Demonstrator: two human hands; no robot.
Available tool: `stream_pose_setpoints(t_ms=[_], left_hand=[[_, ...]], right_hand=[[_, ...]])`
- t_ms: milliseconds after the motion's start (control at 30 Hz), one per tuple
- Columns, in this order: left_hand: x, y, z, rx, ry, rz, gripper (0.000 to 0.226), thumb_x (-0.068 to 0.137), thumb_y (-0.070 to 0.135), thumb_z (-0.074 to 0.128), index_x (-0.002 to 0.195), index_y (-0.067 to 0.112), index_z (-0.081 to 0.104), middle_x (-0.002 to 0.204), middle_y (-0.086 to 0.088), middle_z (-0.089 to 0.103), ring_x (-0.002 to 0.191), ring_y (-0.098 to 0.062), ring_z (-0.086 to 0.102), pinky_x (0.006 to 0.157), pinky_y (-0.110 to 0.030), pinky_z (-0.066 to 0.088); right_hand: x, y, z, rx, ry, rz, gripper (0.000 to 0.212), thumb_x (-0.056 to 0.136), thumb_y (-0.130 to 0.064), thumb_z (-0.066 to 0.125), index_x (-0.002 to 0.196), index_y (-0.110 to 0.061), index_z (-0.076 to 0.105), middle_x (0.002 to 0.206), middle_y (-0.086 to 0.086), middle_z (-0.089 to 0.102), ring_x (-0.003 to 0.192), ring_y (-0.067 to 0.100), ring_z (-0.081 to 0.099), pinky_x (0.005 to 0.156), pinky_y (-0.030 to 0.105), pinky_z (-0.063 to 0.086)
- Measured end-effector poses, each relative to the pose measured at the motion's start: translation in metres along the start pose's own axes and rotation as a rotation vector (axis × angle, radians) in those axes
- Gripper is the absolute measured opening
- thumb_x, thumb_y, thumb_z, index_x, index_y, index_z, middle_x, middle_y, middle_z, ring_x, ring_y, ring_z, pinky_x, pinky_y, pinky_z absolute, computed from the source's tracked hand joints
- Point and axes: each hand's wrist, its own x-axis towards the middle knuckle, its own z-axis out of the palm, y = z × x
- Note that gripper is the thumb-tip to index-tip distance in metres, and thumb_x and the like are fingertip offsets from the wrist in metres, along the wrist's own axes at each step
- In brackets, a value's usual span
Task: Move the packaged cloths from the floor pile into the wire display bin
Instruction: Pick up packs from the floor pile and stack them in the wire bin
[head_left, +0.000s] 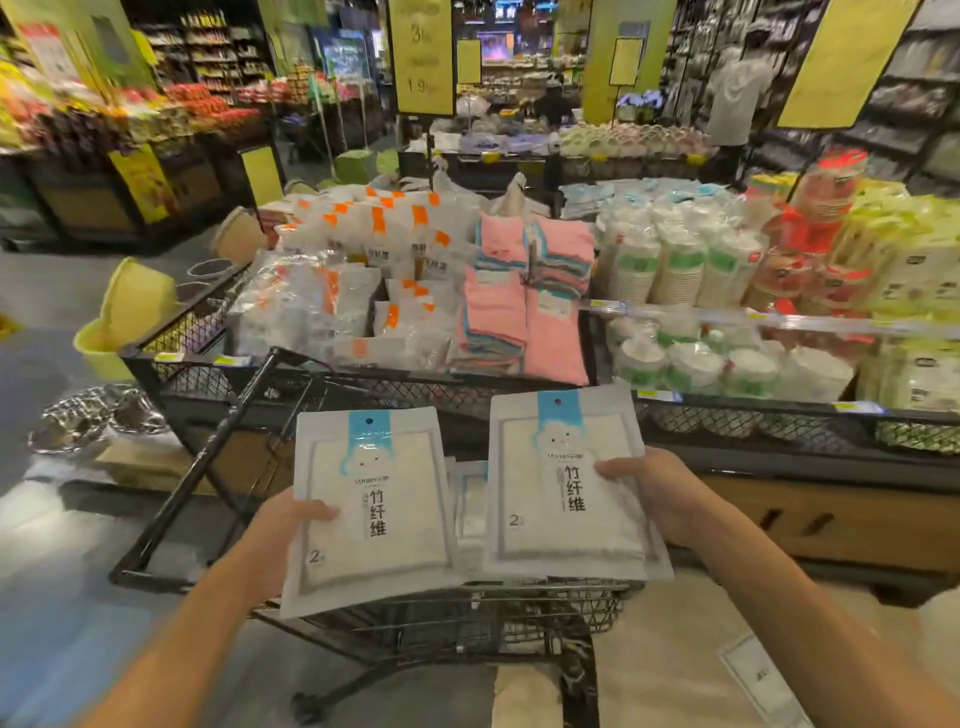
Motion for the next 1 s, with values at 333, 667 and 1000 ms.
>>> stream_pose_setpoints(t_ms=[333, 667, 1000], left_hand=[[0.095, -0.002, 0.004, 0.071, 0.075, -0.105, 0.037, 0.094, -0.007, 0.059, 0.127, 0.009, 0.062, 0.119, -0.02, 0.073, 0.109, -0.044, 0.069, 0.096, -0.066, 0.052], [0.192, -0.001, 0.02, 0.042, 0.196, -0.232, 0.034, 0.095, -0.006, 0.059, 0.125, 0.007, 0.062, 0.114, -0.022, 0.074, 0.105, -0.045, 0.07, 0.088, -0.061, 0.057], [0.307, -0.061, 0.0, 0.186, 0.127, -0.386, 0.035, 0.094, -0.004, 0.063, 0.126, 0.01, 0.06, 0.108, -0.015, 0.077, 0.098, -0.038, 0.074, 0.084, -0.058, 0.06]], right_hand=[[0.13, 0.025, 0.0, 0.002, -0.007, 0.132, 0.038, 0.088, 0.007, 0.068, 0.127, 0.004, 0.063, 0.113, 0.024, 0.075, 0.103, 0.042, 0.074, 0.099, 0.059, 0.054], [0.248, 0.04, 0.022, -0.053, -0.028, 0.224, 0.039, 0.09, 0.004, 0.068, 0.127, -0.009, 0.063, 0.111, 0.014, 0.078, 0.101, 0.036, 0.075, 0.092, 0.06, 0.059], [0.319, 0.105, 0.027, -0.09, 0.091, 0.378, 0.035, 0.091, 0.0, 0.069, 0.124, -0.013, 0.064, 0.116, 0.01, 0.076, 0.105, 0.031, 0.074, 0.084, 0.051, 0.062]])
